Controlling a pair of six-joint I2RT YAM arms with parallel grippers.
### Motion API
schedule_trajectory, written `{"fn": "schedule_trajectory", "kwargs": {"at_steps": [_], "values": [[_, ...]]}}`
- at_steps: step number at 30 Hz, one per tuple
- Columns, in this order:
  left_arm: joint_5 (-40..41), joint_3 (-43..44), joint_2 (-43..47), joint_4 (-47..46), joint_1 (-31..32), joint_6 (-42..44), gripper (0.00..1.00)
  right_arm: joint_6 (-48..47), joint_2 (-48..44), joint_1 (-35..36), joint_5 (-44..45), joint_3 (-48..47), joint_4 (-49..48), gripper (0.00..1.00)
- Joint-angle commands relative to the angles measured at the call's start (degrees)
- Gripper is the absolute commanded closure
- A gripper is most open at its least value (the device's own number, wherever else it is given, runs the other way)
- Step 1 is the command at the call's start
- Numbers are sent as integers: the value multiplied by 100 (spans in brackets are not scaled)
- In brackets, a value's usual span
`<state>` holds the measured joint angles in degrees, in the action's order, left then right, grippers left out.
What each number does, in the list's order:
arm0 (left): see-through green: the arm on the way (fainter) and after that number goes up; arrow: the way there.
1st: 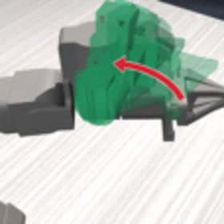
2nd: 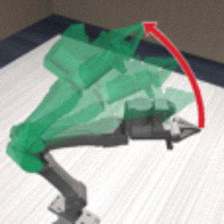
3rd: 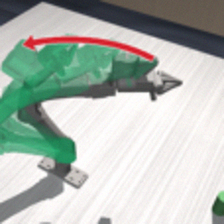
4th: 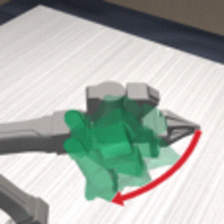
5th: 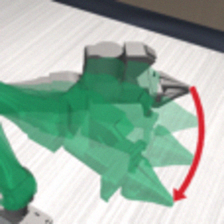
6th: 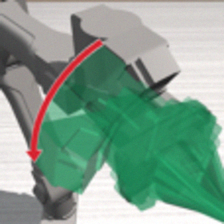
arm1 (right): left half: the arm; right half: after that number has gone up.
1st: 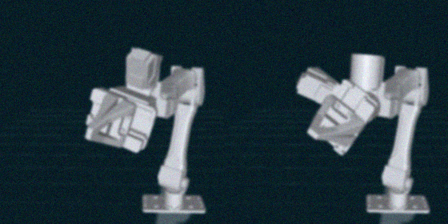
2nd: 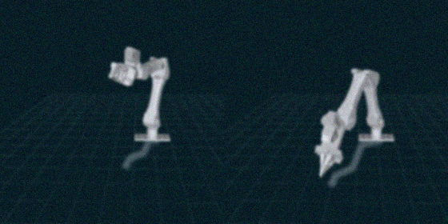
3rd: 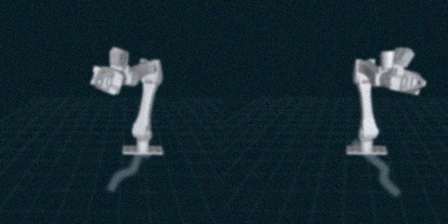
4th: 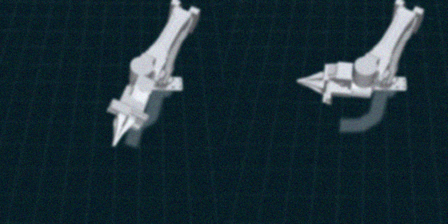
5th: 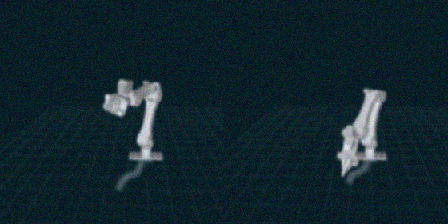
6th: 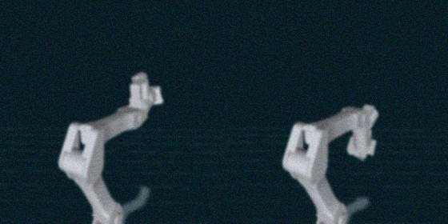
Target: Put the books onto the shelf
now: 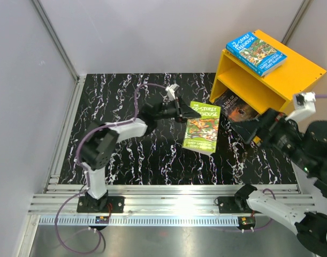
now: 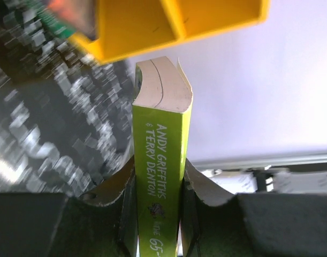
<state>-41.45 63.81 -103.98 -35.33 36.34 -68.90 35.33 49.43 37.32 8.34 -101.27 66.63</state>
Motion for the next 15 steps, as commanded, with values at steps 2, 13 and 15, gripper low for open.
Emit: {"fn": "schedule_trajectory", "kwargs": {"at_steps": [2,13,15], "values": [[312,1272,-1198,-2713,417,-1834,100,553,-415,-23,756,46,868,0],[1885,3479,-2811,-1284,954,-1784,100,738,-777,-14,1433,-736,1941,0],[2096,3663,-2925,-1020,989,-1749,100,712,-786,12,1495,-797,1994,0]]}}
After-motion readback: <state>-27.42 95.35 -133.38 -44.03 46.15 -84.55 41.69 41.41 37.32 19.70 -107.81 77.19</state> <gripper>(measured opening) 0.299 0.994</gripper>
